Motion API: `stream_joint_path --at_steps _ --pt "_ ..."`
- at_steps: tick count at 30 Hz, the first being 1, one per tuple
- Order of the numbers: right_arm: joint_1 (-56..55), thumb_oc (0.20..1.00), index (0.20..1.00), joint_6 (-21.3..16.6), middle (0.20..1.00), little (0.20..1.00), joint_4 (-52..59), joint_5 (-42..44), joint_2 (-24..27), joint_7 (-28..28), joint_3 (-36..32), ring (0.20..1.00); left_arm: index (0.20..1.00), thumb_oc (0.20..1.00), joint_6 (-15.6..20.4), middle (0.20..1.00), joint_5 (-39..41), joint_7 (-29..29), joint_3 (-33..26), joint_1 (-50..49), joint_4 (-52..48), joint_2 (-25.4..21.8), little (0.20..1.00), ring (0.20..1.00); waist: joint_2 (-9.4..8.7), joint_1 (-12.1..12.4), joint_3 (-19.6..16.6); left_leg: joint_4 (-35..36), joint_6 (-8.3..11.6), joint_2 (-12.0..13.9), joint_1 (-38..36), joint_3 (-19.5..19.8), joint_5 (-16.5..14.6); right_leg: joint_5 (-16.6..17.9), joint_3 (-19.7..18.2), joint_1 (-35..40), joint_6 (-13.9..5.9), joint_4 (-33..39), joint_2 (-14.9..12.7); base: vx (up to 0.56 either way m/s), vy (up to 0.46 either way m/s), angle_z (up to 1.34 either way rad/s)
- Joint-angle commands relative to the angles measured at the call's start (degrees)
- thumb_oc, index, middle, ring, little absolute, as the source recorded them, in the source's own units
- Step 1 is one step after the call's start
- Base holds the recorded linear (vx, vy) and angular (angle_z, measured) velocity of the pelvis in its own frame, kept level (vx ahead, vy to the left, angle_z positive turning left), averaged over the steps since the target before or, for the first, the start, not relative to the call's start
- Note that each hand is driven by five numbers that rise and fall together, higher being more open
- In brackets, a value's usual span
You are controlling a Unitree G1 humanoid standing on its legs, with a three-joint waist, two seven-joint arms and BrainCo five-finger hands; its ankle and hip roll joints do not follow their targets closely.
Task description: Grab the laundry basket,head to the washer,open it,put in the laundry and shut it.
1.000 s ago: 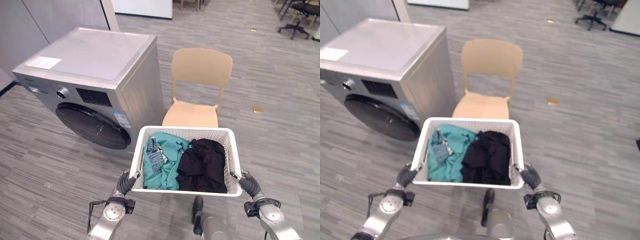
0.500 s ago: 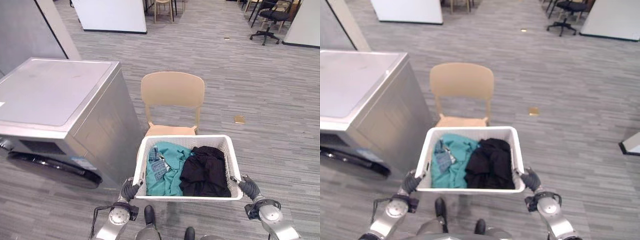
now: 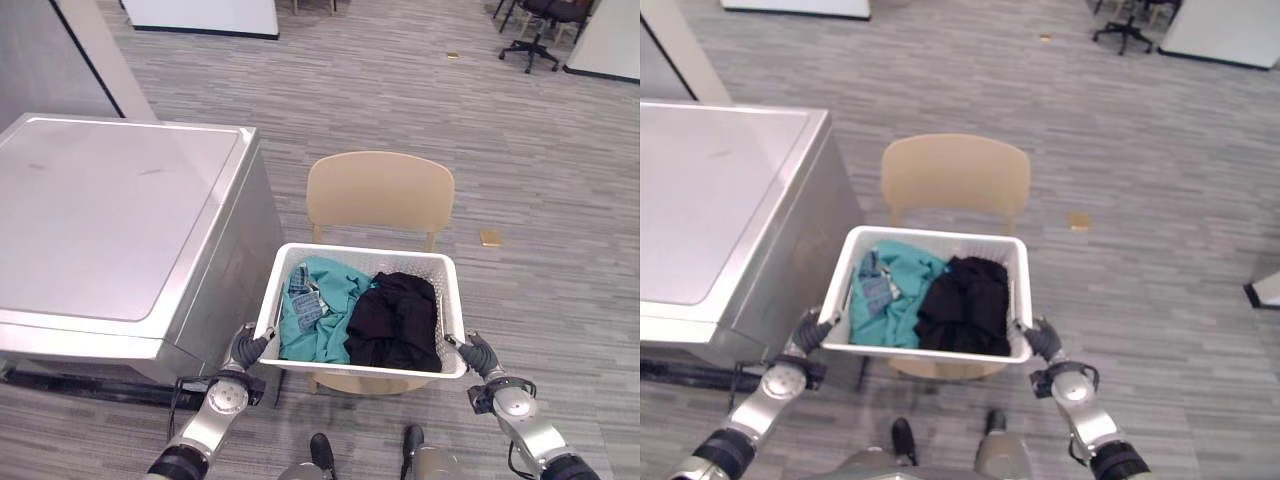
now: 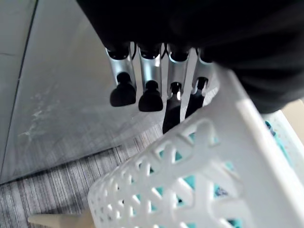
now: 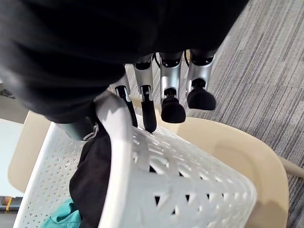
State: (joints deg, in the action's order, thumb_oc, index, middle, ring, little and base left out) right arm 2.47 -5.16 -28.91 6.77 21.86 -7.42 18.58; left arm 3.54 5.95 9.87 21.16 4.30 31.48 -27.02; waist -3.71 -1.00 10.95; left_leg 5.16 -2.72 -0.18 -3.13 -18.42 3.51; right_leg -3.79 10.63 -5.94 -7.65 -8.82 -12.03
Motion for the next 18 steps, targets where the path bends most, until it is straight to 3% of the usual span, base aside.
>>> stream_joint_path --at_steps 1,6,9,14,15,16,17,18 --pt "6.4 0.200 0.200 -4.7 0.200 0.200 1.1 0.1 -2.8 0.5 4.4 0.200 0.200 0.200 7.0 0.200 -0.2 -0.4 2.9 6.7 -4.2 7.2 0.200 0.200 0.12 0.6 -1.3 -6.4 3.57 3.5 2.1 -0.4 -7.6 -0.7 0.6 6.3 -0.02 5.1 2.2 -0.08 -0.069 0.03" --pt "13.2 0.200 0.200 -4.3 0.200 0.200 -2.9 0.4 -3.5 -1.5 7.2 0.200 0.200 0.200 7.0 0.200 0.2 2.5 4.7 13.7 1.2 8.8 0.200 0.200 0.56 1.0 1.8 -7.1 4.25 4.4 8.1 0.2 -5.9 0.8 0.6 1.6 0.50 6.4 2.7 -0.18 -0.052 -0.16" --pt "22.1 0.200 0.200 -4.4 0.200 0.200 -7.5 0.6 -4.6 -4.5 10.2 0.200 0.200 0.200 7.2 0.200 0.9 6.6 6.4 23.7 9.3 9.7 0.200 0.200 0.81 1.6 5.7 -8.8 5.22 5.5 15.3 2.0 -5.0 0.9 -0.1 -6.0 0.74 4.0 3.1 -0.29 -0.062 -0.03" --pt "31.2 0.200 0.200 -4.8 0.200 0.200 -13.4 1.9 -5.9 -6.8 12.4 0.200 0.200 0.200 7.5 0.200 0.7 9.8 8.0 33.6 17.3 9.4 0.200 0.200 1.07 2.2 8.1 -9.9 5.84 6.4 20.5 2.7 -2.8 1.5 -0.4 -10.6 1.06 3.1 3.1 -0.15 -0.020 0.00" --pt "33.5 0.200 0.200 -4.9 0.200 0.200 -15.5 2.5 -6.4 -7.2 12.8 0.200 0.288 0.288 7.4 0.288 0.5 10.4 8.5 35.7 18.9 9.5 0.288 0.288 1.22 2.4 8.7 -9.8 6.01 6.5 21.0 2.8 -2.4 1.7 -0.4 -10.9 1.05 3.2 3.1 -0.04 0.003 -0.04" --pt "35.1 0.608 0.608 -4.8 0.608 0.608 -16.7 2.7 -6.7 -7.4 13.3 0.608 0.746 0.746 7.4 0.746 0.5 10.9 8.8 37.1 20.0 9.7 0.746 0.746 1.32 2.4 9.2 -9.6 6.17 6.7 21.2 2.9 -2.0 1.8 -0.3 -11.0 1.00 3.4 3.1 -0.05 0.001 -0.03" --pt "36.0 1.000 1.000 -4.8 1.000 1.000 -17.7 2.7 -7.1 -7.7 13.9 1.000 1.000 1.000 7.3 1.000 0.5 11.4 8.7 37.9 20.6 9.9 1.000 1.000 1.43 2.6 9.6 -9.5 6.32 6.8 21.3 3.1 -1.6 1.9 -0.1 -11.0 0.99 3.5 3.0 0.00 0.000 0.00" --pt "36.1 1.000 1.000 -4.9 1.000 1.000 -18.7 2.7 -8.0 -7.8 14.3 1.000 1.000 1.000 7.4 1.000 0.8 12.0 8.3 37.6 20.6 10.7 1.000 1.000 1.48 2.8 9.9 -8.9 6.46 6.9 20.7 3.3 -1.3 1.8 0.0 -10.5 0.99 3.8 2.9 0.00 -0.005 0.04"
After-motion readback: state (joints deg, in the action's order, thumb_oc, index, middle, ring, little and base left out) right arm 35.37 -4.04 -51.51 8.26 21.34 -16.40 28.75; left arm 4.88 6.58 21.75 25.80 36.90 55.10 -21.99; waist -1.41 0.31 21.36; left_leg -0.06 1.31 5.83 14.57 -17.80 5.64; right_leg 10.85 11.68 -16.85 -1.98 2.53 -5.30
